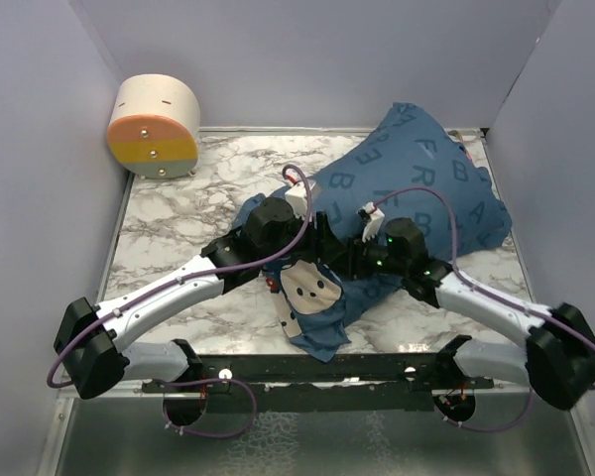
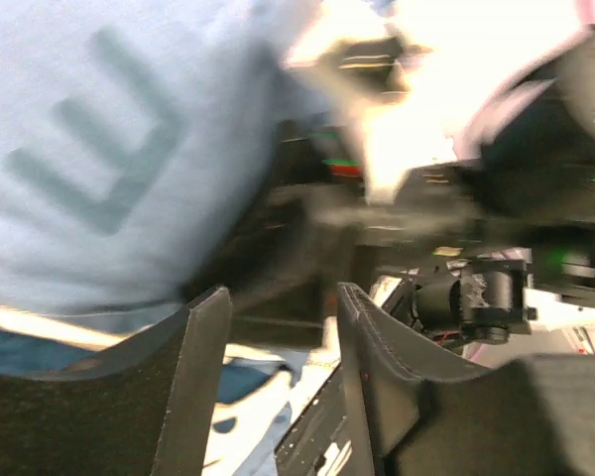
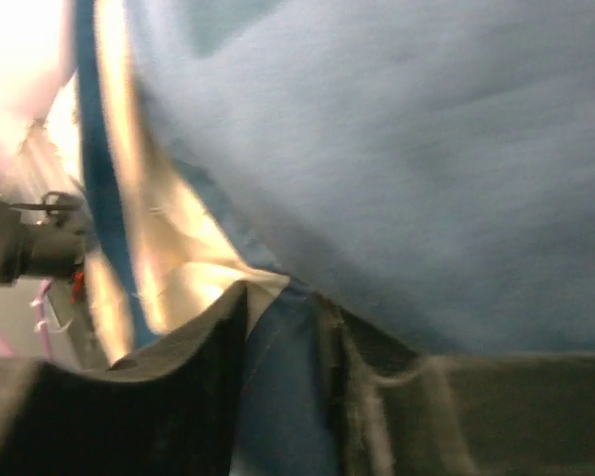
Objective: Put the pillow into the pillowcase
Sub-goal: Stuff the pillow into the pillowcase.
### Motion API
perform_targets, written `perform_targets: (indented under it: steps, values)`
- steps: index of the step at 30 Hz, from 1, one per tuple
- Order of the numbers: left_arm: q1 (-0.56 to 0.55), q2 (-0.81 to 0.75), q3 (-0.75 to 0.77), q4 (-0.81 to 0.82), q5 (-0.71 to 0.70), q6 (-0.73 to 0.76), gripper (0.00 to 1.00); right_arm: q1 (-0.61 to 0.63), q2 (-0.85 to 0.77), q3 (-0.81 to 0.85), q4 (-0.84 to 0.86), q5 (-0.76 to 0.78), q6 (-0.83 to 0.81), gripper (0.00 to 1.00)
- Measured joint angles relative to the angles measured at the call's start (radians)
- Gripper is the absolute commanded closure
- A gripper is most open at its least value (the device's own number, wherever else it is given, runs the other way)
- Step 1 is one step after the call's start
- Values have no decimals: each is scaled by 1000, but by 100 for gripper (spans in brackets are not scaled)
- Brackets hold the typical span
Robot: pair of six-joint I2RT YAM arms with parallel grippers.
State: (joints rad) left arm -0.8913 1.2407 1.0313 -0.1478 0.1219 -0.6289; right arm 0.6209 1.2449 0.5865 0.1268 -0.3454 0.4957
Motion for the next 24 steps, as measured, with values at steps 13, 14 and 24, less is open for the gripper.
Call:
perform_targets:
  steps: [13,14,24]
  values:
    - [105,-438,-253,133,12,-26,75,8,-462,171,-192,-58,-117,33]
    - [108,-475,-262,139,6,-26,79,8,-460,178,-195,-66,-135,34]
    - [138,-340,-403,149,1,-55,67,13,-225,235,-419,59,-210,42]
